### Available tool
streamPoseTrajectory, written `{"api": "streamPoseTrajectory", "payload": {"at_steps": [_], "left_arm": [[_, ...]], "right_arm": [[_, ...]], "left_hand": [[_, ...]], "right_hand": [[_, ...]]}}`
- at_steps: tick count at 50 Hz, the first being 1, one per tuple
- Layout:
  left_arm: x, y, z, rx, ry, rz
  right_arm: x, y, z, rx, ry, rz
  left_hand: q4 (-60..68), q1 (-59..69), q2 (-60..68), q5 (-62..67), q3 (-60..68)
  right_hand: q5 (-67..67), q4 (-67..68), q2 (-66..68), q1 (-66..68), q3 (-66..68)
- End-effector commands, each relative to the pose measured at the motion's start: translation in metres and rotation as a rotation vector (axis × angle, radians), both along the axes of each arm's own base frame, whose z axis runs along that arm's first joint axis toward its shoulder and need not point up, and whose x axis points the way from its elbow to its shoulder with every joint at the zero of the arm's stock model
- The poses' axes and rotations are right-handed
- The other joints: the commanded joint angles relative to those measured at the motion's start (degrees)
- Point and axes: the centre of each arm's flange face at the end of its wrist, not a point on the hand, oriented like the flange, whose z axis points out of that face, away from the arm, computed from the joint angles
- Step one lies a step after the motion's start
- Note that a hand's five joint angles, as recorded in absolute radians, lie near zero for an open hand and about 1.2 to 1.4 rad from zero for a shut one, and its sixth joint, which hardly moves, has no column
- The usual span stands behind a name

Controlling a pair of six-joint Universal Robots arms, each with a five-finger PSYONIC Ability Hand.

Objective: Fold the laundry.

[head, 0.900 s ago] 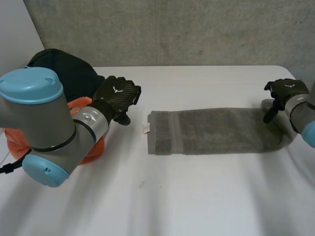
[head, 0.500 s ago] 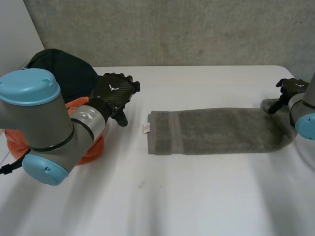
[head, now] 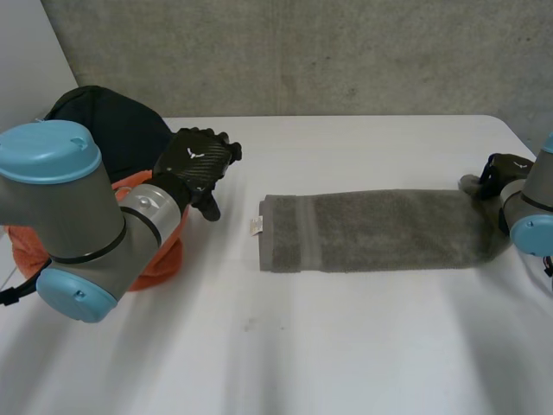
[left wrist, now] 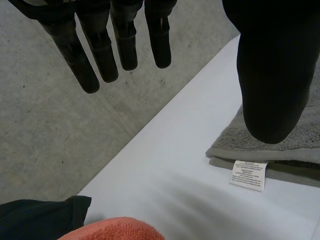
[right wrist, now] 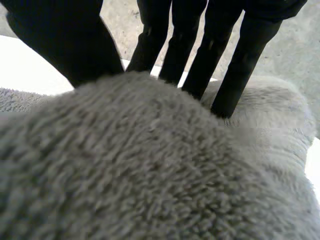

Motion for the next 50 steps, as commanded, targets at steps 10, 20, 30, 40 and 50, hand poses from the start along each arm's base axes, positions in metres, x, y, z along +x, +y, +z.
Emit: {"api": "streamPoseTrajectory", "payload": {"at_steps": [10, 20, 30, 40, 50], "left_arm": [[0.015, -0.010, 0.025, -0.059, 0.029, 0.052], [0.028, -0.015, 0.031, -0.066, 0.040, 0.118], [0.021, -0.008, 0.013, -0.024, 0.013, 0.101], [0.002, -0.008, 0.010, -0.057, 0.025, 0.062], [-0.019, -0.010, 0.016, -0.094, 0.053, 0.047]], "right_arm": [[0.100, 0.060, 0.091, -0.188, 0.000, 0.386], [0.208, 0.193, 0.076, -0.277, 0.006, 0.917], [0.234, 0.234, 0.036, -0.197, 0.114, 1.004], [0.200, 0.227, 0.082, -0.162, 0.123, 0.893], [0.115, 0.195, 0.066, 0.001, 0.306, 0.554]], "left_hand": [[1.1, -0.4, 0.4, 1.4, 0.1], [0.7, -0.7, 0.1, 1.1, -0.2], [0.7, -0.7, 0.1, 1.1, -0.2], [-3.5, -4.9, -4.1, -3.2, -4.4], [-4.5, -6.0, -5.1, -4.2, -5.4]], "right_hand": [[16.4, 16.0, 15.3, 15.6, 16.1], [16.4, 16.0, 15.3, 15.6, 16.1], [16.4, 16.0, 15.3, 15.6, 16.1], [-53.6, -54.0, -54.7, -54.4, -53.9], [-53.6, -54.0, -54.7, -54.4, -53.9]]}}
